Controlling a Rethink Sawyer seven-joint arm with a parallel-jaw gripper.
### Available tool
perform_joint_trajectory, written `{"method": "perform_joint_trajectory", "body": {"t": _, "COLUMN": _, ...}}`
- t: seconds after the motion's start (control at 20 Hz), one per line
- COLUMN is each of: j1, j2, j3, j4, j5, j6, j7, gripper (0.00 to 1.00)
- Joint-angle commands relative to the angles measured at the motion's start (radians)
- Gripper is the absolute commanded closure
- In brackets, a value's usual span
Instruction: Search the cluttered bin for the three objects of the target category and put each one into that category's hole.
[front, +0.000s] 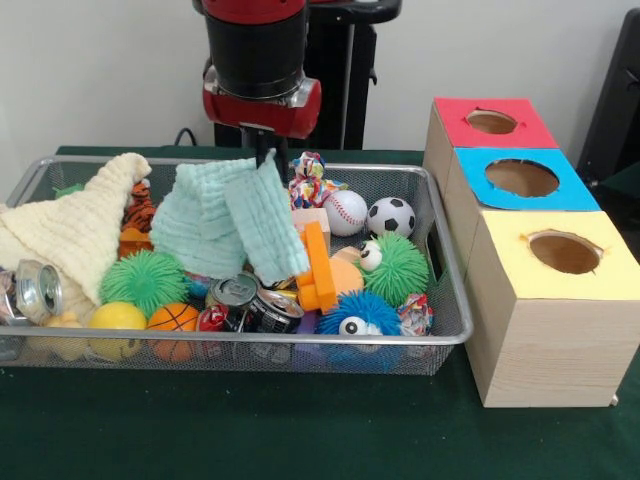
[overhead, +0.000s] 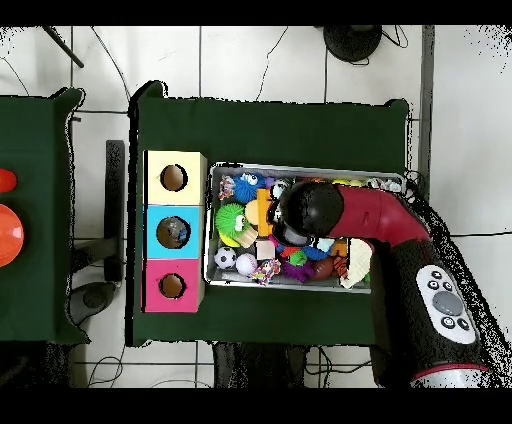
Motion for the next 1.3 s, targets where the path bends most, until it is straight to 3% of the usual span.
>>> {"method": "perform_joint_trajectory", "body": {"t": 0.05, "j1": 0.007, "j2": 0.023, "j3": -0.005, "j4": 0.097, "j5": 0.056, "j6": 0.016, "j7": 0.091, "gripper": 1.00}}
{"method": "perform_joint_trajectory", "body": {"t": 0.25, "j1": 0.017, "j2": 0.022, "j3": -0.003, "j4": 0.126, "j5": 0.088, "j6": 0.000, "j7": 0.111, "gripper": 1.00}}
{"method": "perform_joint_trajectory", "body": {"t": 0.7, "j1": 0.079, "j2": -0.052, "j3": -0.035, "j4": 0.206, "j5": 0.152, "j6": 0.016, "j7": 0.171, "gripper": 1.00}}
{"method": "perform_joint_trajectory", "body": {"t": 1.3, "j1": 0.144, "j2": -0.024, "j3": -0.084, "j4": 0.145, "j5": 0.190, "j6": 0.003, "j7": 0.187, "gripper": 1.00}}
